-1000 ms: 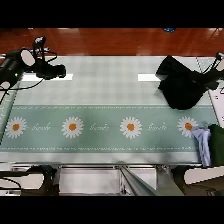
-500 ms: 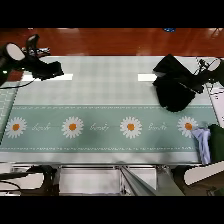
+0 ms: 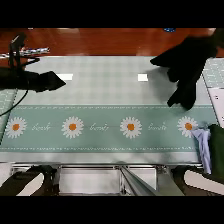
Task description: Fold the shirts.
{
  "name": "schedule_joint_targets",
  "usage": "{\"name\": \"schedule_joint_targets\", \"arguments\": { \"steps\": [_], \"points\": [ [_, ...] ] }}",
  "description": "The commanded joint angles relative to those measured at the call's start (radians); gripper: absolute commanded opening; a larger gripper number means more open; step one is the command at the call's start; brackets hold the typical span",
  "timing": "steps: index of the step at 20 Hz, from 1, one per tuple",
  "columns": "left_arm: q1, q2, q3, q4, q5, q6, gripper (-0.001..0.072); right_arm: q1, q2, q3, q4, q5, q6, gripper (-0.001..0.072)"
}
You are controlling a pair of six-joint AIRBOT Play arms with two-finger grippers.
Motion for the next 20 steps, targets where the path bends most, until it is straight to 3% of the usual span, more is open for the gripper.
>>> {"name": "schedule_joint_targets", "arguments": {
  "steps": [1, 7, 12, 15, 18, 20],
  "points": [
    [-0.006, 0.151, -0.109, 0.023, 0.017, 0.016, 0.0504, 0.000, 0.140, 0.144, 0.071, 0.002, -0.032, 0.0021],
    [0.038, 0.174, -0.112, 0.018, 0.026, 0.000, 0.0504, 0.000, 0.245, 0.309, 0.200, 0.072, -0.044, 0.0021],
    [0.039, 0.175, -0.109, -0.003, 0.103, 0.009, 0.0504, 0.051, 0.273, 0.261, 0.371, 0.353, -0.079, 0.0021],
    [0.057, 0.177, -0.091, -0.003, 0.115, 0.009, 0.0504, 0.335, 0.281, 0.138, 0.169, 0.337, -0.036, 0.0021],
    [0.080, 0.188, -0.088, -0.003, 0.103, 0.008, 0.0504, 0.660, 0.270, -0.043, -0.092, 0.164, 0.069, 0.0021],
    [0.082, 0.188, -0.088, -0.003, 0.077, 0.011, 0.0504, 0.792, 0.220, -0.151, -0.142, 0.041, 0.126, 0.0021]
  ]
}}
